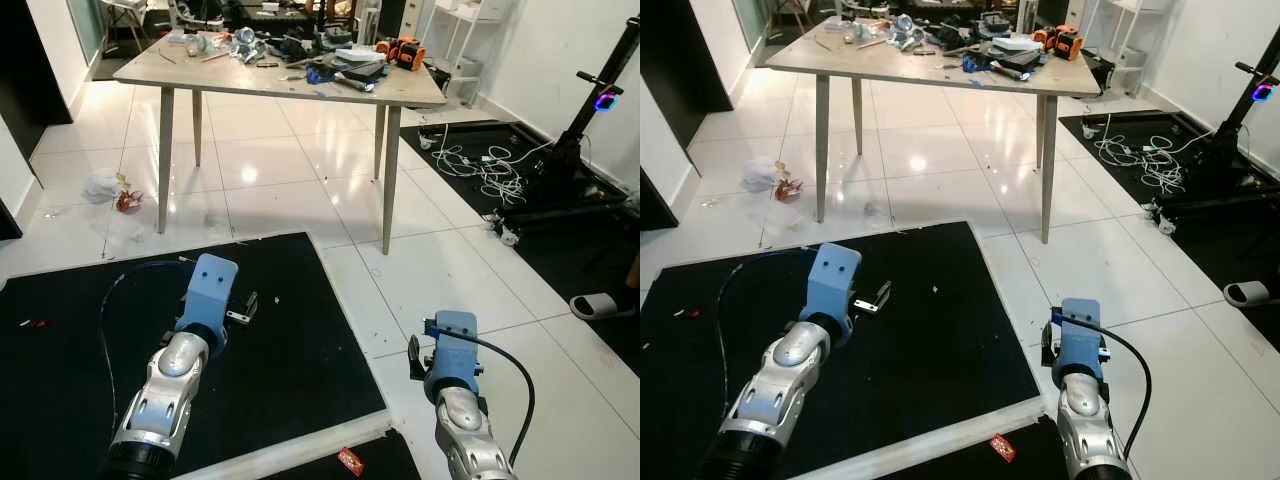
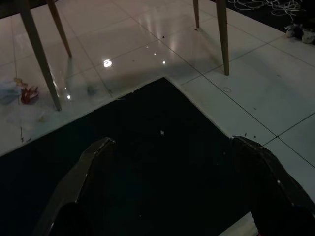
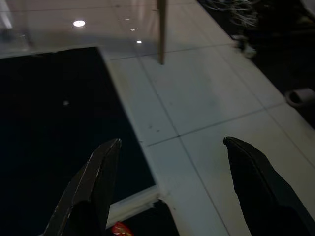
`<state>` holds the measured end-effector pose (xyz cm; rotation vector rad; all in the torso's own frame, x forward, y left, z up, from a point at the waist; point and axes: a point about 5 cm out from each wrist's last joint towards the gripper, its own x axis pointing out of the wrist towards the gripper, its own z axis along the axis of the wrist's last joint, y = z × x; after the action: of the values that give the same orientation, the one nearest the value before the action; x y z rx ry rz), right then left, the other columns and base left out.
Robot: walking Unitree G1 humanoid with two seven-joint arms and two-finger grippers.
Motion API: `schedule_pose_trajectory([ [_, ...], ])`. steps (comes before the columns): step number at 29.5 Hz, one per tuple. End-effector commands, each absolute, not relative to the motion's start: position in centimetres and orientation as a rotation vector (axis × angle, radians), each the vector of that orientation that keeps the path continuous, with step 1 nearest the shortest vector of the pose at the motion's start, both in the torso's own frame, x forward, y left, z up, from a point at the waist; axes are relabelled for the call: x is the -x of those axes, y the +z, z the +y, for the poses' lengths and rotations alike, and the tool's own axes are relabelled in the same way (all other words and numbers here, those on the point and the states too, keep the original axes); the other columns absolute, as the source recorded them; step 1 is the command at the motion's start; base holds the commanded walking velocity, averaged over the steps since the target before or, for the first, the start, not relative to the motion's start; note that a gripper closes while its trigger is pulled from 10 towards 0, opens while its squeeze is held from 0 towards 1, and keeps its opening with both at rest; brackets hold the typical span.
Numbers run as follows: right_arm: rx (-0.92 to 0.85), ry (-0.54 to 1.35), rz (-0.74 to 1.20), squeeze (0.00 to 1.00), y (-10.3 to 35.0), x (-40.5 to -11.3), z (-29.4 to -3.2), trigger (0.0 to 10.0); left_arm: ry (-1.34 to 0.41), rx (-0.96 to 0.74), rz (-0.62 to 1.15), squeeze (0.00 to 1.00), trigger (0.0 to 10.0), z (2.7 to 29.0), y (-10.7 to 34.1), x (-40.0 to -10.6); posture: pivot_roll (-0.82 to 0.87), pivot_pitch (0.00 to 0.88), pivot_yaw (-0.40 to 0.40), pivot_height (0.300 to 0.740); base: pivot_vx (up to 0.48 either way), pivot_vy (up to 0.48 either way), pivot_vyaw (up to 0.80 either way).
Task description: Picking trash to rubbish bin
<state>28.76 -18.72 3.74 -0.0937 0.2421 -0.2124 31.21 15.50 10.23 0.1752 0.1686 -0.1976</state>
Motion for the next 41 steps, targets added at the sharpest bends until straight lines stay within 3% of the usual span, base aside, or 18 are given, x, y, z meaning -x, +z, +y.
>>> schedule_pose_trajectory([
  [1,0.098,-0.215,0.238,0.00,3.77,-28.78,-18.65,10.0,-0.221,-0.153,0.151,0.00,10.0,15.24,10.38,-31.04,0.03,0.082,0.009,0.740,0.000,0.000,0.00],
  [41,0.100,-0.216,0.248,0.00,3.69,-28.57,-18.76,10.0,-0.248,-0.135,0.141,0.00,10.0,14.72,10.59,-31.03,0.03,0.101,0.012,0.740,0.304,0.000,0.00],
])
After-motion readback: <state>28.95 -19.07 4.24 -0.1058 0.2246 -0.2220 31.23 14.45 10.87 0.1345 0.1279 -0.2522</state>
